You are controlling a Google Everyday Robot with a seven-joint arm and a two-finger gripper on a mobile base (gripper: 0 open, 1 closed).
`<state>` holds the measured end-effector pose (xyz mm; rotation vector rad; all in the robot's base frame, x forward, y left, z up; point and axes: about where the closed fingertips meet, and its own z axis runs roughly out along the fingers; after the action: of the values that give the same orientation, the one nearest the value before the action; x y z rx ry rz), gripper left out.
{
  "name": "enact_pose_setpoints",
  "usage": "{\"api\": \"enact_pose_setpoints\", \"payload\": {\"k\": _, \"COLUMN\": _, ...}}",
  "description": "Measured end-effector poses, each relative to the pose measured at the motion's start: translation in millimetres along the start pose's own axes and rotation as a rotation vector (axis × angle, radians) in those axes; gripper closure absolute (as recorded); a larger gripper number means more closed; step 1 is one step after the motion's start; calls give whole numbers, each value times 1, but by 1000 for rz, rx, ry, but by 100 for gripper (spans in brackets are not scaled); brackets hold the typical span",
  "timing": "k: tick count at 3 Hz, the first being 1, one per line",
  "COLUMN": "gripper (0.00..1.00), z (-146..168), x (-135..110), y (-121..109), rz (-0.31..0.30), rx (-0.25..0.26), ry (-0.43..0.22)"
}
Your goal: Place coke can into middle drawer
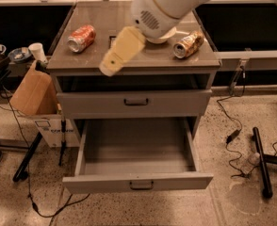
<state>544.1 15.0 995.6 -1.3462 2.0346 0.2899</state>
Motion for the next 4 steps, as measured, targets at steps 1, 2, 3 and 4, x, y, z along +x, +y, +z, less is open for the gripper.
{"api": "enact_pose_setpoints", "payload": {"k": 1, "gripper": 0, "z": 45, "x": -41, "y": -35, "rz": 100, "rx": 74, "ry": -69}}
{"api": "enact_pose_setpoints", "payload": {"k": 2, "gripper": 0, "z": 95, "x": -97, "y": -61, "rz": 167, "rx": 177, "ry": -74}}
{"api": "enact_pose_setpoints", "payload": {"k": 3, "gripper": 0, "z": 96, "x": -97, "y": -61, "rz": 167, "rx": 177, "ry": -74}}
{"api": "enact_pose_setpoints", "payload": {"k": 4, "gripper": 0, "z": 121, "x": -110, "y": -64, "rz": 178, "rx": 204, "ry": -83}}
